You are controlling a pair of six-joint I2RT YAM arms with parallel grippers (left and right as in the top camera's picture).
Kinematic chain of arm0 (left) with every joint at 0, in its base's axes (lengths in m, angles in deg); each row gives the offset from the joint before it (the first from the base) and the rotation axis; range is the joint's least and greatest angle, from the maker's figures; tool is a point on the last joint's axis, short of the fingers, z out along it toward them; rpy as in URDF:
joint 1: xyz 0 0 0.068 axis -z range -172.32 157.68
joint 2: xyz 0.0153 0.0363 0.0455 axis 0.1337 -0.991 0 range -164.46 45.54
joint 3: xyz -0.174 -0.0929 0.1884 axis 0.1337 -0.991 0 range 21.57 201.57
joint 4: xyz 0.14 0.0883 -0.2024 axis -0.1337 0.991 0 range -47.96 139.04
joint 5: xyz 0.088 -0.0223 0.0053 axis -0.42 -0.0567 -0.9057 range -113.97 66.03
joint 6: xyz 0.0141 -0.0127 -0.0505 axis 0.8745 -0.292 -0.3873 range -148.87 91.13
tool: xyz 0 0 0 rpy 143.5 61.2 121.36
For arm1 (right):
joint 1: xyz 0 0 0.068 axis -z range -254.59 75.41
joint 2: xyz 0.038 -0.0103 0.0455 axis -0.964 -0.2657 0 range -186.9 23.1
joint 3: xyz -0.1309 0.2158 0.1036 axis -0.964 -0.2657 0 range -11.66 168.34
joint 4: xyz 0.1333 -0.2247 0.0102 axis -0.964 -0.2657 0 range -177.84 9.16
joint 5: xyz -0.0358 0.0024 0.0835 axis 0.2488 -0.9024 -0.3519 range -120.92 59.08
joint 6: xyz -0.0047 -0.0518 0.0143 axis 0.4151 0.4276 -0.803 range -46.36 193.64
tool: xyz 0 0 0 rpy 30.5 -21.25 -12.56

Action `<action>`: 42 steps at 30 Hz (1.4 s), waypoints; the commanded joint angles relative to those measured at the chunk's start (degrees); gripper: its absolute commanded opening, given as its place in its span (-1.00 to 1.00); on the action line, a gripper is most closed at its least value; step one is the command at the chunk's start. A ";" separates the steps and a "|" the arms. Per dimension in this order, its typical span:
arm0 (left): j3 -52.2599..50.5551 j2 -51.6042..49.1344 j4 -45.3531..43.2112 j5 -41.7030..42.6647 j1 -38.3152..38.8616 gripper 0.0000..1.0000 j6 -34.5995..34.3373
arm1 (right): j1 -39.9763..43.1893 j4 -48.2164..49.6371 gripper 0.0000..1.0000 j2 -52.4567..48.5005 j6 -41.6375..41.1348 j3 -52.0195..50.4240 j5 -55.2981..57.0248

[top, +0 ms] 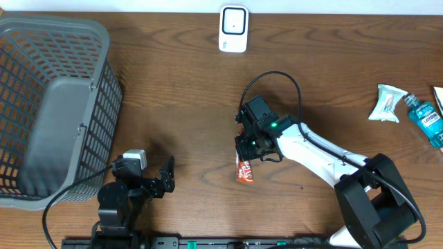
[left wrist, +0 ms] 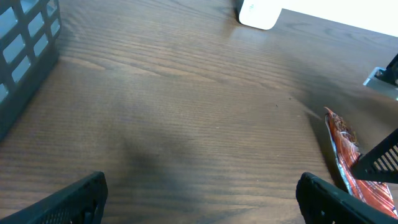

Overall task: Scan the item barcode
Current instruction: 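Lift the chocolate bar with the right gripper toward the scanner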

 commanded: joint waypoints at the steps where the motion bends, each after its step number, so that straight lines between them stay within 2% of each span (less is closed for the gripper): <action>1: -0.39 0.24 0.68 0.26 0.17 0.93 -0.07 | 0.13 -1.18 -0.97 -0.22 7.10 0.72 6.95; 2: -0.39 0.24 0.68 0.26 0.20 0.93 -0.07 | 0.13 -1.40 -0.96 -0.17 7.10 0.72 8.15; 6: -0.39 0.24 0.68 0.26 0.20 0.93 -0.07 | 0.13 -2.38 0.01 0.04 7.10 1.07 8.31; 7: -0.39 0.24 0.68 0.24 0.20 0.93 -0.07 | 0.11 -2.82 0.19 0.22 7.10 1.42 8.33; 9: -0.39 0.24 0.68 0.26 0.17 0.93 -0.07 | -0.17 -3.78 0.39 0.44 7.10 2.51 8.31; 12: -0.39 0.24 0.68 0.26 0.17 0.93 -0.07 | -1.31 -5.62 0.50 0.68 6.58 5.20 10.80; 15: -0.39 0.24 0.68 0.26 0.17 0.93 -0.07 | -3.19 -5.55 0.43 0.68 3.72 6.29 15.26; 18: -0.39 0.24 0.68 0.26 0.17 0.93 -0.07 | -5.88 -6.19 0.21 0.39 -0.52 6.05 20.20; 26: -0.39 0.24 0.68 0.26 0.17 0.93 -0.04 | -14.25 -6.82 -0.03 -4.31 -7.56 6.03 35.67; 31: -0.39 0.24 0.68 0.24 0.20 0.93 -0.07 | -15.30 -7.54 -0.01 -8.72 -7.76 6.03 36.76; 33: -0.39 0.24 0.68 0.26 0.17 0.94 -0.07 | -15.28 -8.20 0.08 -10.38 -8.48 6.03 36.76; 35: -0.39 0.24 0.68 0.26 0.17 0.93 -0.07 | -15.15 -9.70 0.28 -11.80 -11.26 6.03 36.74; 37: -0.39 0.24 0.68 0.26 0.20 0.93 -0.07 | -14.93 -11.34 0.26 -12.72 -14.05 6.03 36.26; 38: -0.39 0.24 0.68 0.26 0.17 0.93 -0.07 | -14.73 -12.20 0.08 -13.14 -14.38 6.03 35.41; 40: -0.39 0.24 0.68 0.26 0.17 0.93 -0.07 | -14.47 -14.12 -0.51 -13.60 -14.36 6.01 33.29; 42: -0.39 0.24 0.68 0.26 0.17 0.93 -0.07 | -14.38 -15.76 -0.73 -13.60 -14.38 5.62 31.26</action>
